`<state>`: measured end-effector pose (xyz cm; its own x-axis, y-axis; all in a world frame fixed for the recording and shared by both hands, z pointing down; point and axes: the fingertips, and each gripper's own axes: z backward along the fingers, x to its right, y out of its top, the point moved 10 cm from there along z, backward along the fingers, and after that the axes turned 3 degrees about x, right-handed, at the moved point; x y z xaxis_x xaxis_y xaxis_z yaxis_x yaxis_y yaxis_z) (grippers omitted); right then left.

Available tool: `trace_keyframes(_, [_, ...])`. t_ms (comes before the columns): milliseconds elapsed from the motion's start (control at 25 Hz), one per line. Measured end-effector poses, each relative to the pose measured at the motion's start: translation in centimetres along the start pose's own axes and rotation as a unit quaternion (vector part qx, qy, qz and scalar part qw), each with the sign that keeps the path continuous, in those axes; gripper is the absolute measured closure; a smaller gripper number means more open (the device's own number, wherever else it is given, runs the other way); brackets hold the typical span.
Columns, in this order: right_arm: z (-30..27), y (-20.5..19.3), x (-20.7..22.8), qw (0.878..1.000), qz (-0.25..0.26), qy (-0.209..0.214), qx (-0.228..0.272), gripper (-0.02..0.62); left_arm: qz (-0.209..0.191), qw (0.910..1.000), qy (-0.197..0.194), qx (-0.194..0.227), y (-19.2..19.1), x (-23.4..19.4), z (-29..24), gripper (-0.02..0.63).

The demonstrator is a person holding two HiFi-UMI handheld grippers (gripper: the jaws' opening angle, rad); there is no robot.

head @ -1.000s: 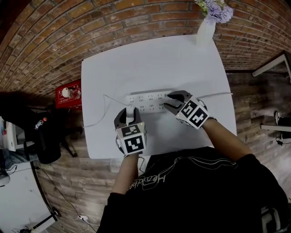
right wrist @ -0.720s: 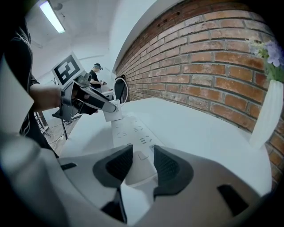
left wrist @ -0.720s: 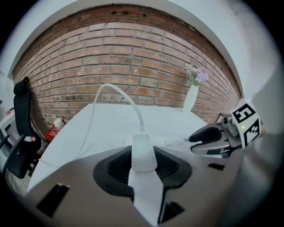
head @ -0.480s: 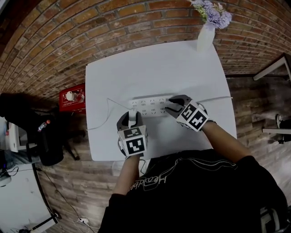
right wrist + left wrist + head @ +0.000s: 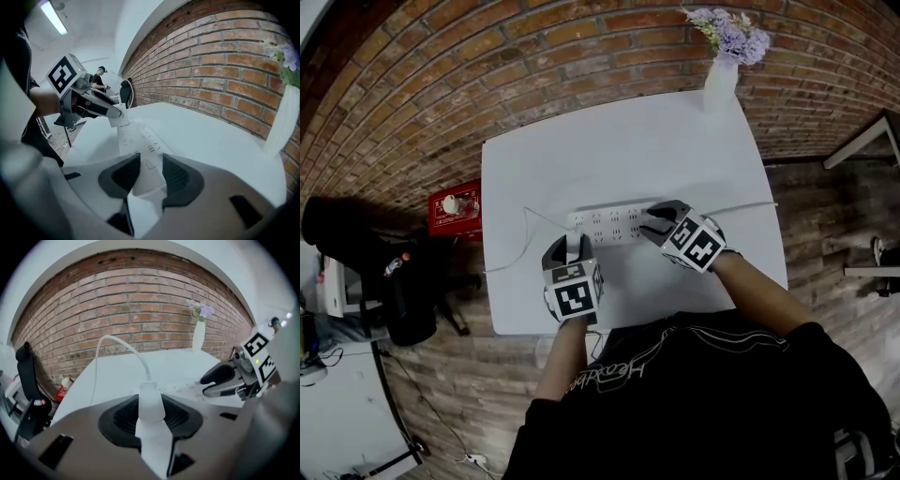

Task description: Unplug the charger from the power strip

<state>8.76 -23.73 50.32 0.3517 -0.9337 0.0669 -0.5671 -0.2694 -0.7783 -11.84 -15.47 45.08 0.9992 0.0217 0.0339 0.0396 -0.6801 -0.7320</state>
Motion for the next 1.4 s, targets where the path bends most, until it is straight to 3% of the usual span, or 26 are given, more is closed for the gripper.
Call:
trace_keyframes(120, [0.1,0.0,0.0,1.0,0.003,0.002,-0.002,0.466,0.09,0.9952,-0.036,-0.007,-0.1,-1.5,-0.2,0.469])
trace_keyframes(160, [0.1,0.0,0.1,1.0,0.003,0.002,-0.001,0.466,0.099,0.9943,-0.039,-0.01,-0.1,-1.7,-0.2,0.469])
trace_keyframes(200, [0.1,0.0,0.1,1.0,0.003,0.001,-0.001,0.466,0.089,0.9954,-0.035,-0.009,0.1,-1.5,-0.2,0.469])
trace_keyframes(320, [0.1,0.1,0.2,1.0,0.0,0.0,0.001,0.466,0.01,0.9999,-0.003,-0.002,0.4,-0.3,0.2,0.468])
trace_keyframes(360, [0.1,0.0,0.2,1.0,0.001,-0.001,0.001,0.466,0.004,1.0,-0.001,-0.002,0.3,-0.1,0.2,0.466])
trace_keyframes(400, [0.0,-0.1,0.2,1.0,0.003,-0.002,0.001,0.466,0.021,0.9998,-0.007,-0.002,0.1,-0.3,0.3,0.467])
trace_keyframes(520, [0.1,-0.3,0.2,1.0,0.007,-0.003,-0.001,0.466,0.127,0.9914,-0.029,0.012,0.1,-2.4,0.9,0.469])
trace_keyframes(680, [0.2,-0.1,0.2,1.0,0.007,0.001,-0.001,0.466,0.096,0.9943,0.004,0.045,2.0,-4.3,2.7,0.469])
trace_keyframes(840, [-0.1,-0.2,0.3,1.0,0.007,-0.003,0.002,0.466,0.183,0.9794,-0.06,0.061,1.6,-4.7,3.8,0.469])
trace_keyframes(1080, [-0.1,0.2,0.2,1.0,-0.01,-0.018,-0.012,0.47,0.248,0.955,-0.146,0.071,0.6,-3.4,5.6,0.469])
trace_keyframes(1160, [0.4,0.3,0.2,1.0,-0.013,-0.028,-0.004,0.538,0.261,0.9468,-0.171,0.078,0.4,-3.1,6.6,0.469])
trace_keyframes(1280, [2.5,1.8,-0.5,0.997,-0.037,-0.04,0.057,0.565,0.262,0.9415,-0.193,0.088,0.1,-3.3,8.4,0.469])
trace_keyframes(1400, [5.3,4.0,-2.3,0.987,-0.089,-0.017,0.133,0.578,0.259,0.9375,-0.209,0.102,0.0,-4.0,10.3,0.469])
